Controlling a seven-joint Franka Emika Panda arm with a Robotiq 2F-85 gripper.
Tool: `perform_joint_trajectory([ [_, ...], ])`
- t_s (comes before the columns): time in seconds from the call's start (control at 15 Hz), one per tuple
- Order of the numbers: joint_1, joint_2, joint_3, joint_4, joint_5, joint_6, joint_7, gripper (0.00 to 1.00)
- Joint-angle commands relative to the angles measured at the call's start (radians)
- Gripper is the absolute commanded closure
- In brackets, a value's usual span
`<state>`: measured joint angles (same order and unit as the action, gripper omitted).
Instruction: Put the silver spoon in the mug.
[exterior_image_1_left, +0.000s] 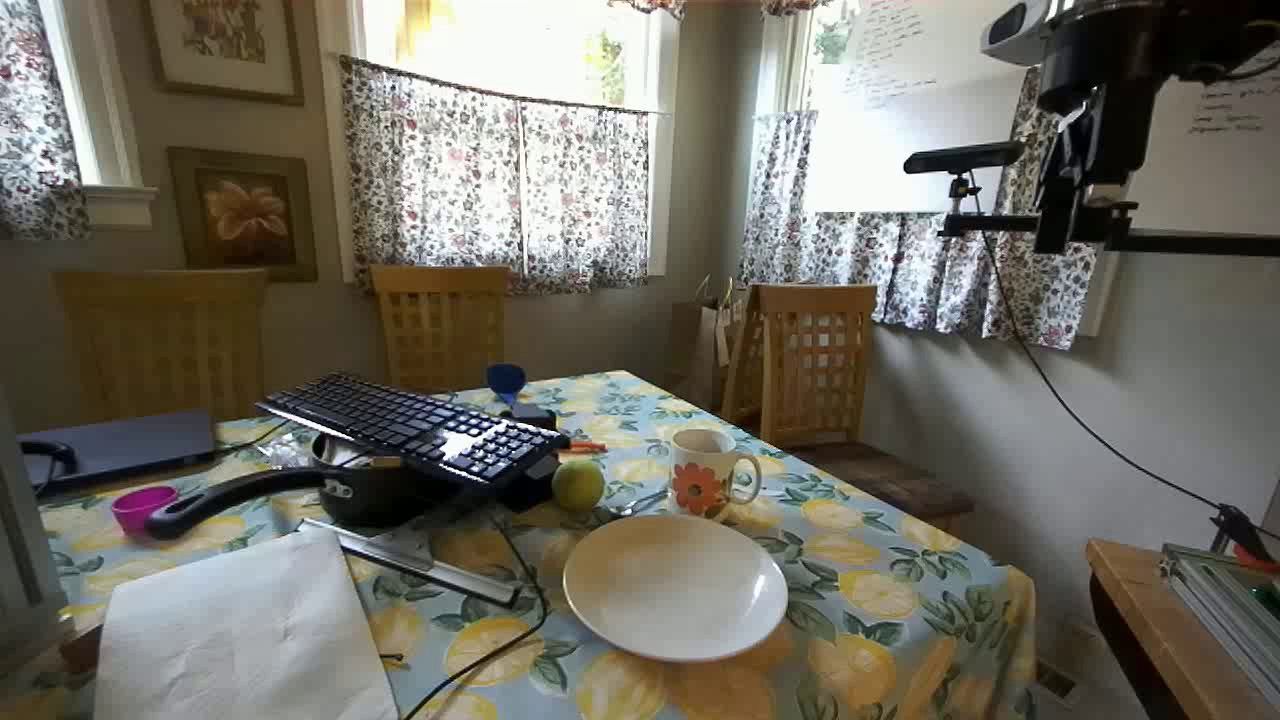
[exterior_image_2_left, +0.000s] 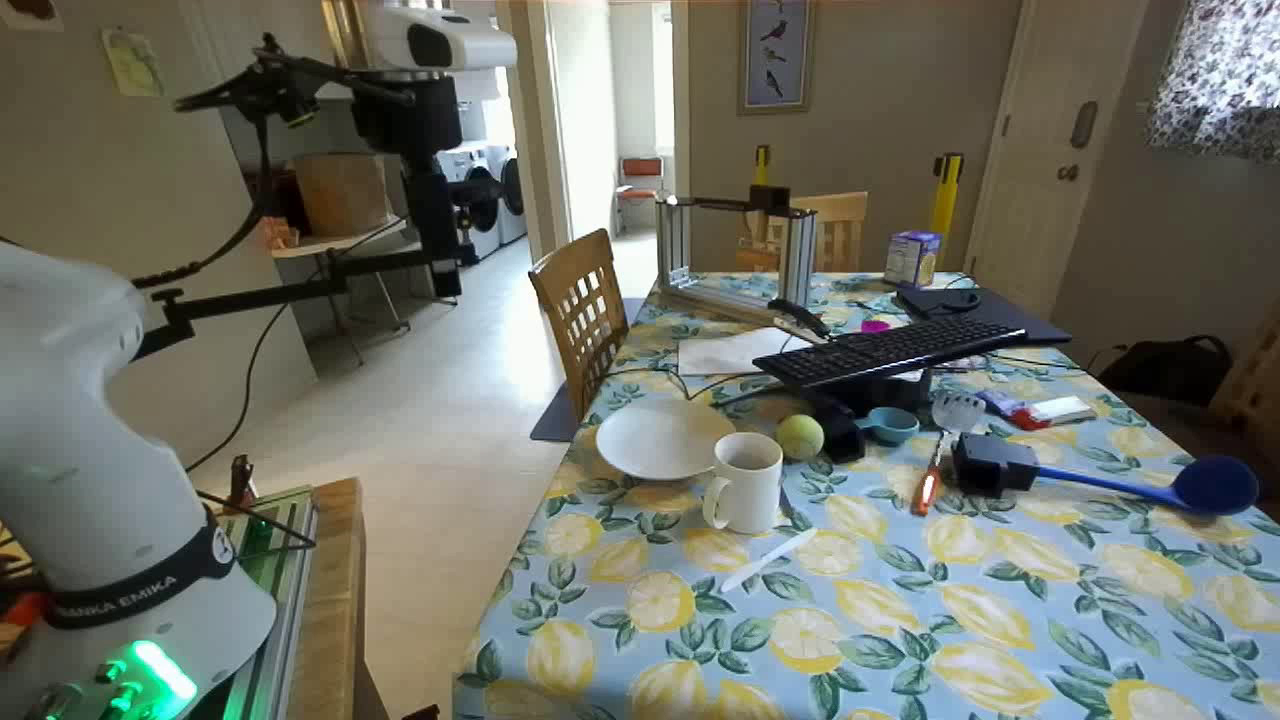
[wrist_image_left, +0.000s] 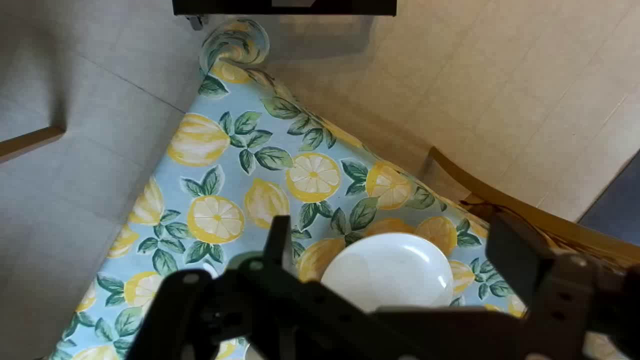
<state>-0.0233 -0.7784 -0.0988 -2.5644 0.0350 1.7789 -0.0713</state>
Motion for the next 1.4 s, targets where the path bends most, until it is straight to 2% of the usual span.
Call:
perform_joint_trajectory([
  [0.0,-0.008,0.001,0.006,0.002,0.004,-0.002,-0.005,0.0],
  [0.53,-0.008,0.001,0.006,0.002,0.004,-0.002,-0.005,0.0],
  [0.67,-0.016,0.002,-0.008,0.001,-0.011,0.055,-0.026,0.0],
  [0.87,-0.016,0.025,-0.051,0.029,-0.047,0.107,-0.127,0.0],
  [1.07,-0.015,0.105,-0.091,0.094,-0.122,0.168,-0.25,0.0],
  [1.33,-0.018,0.242,-0.113,0.23,-0.186,0.216,-0.31,0.0],
])
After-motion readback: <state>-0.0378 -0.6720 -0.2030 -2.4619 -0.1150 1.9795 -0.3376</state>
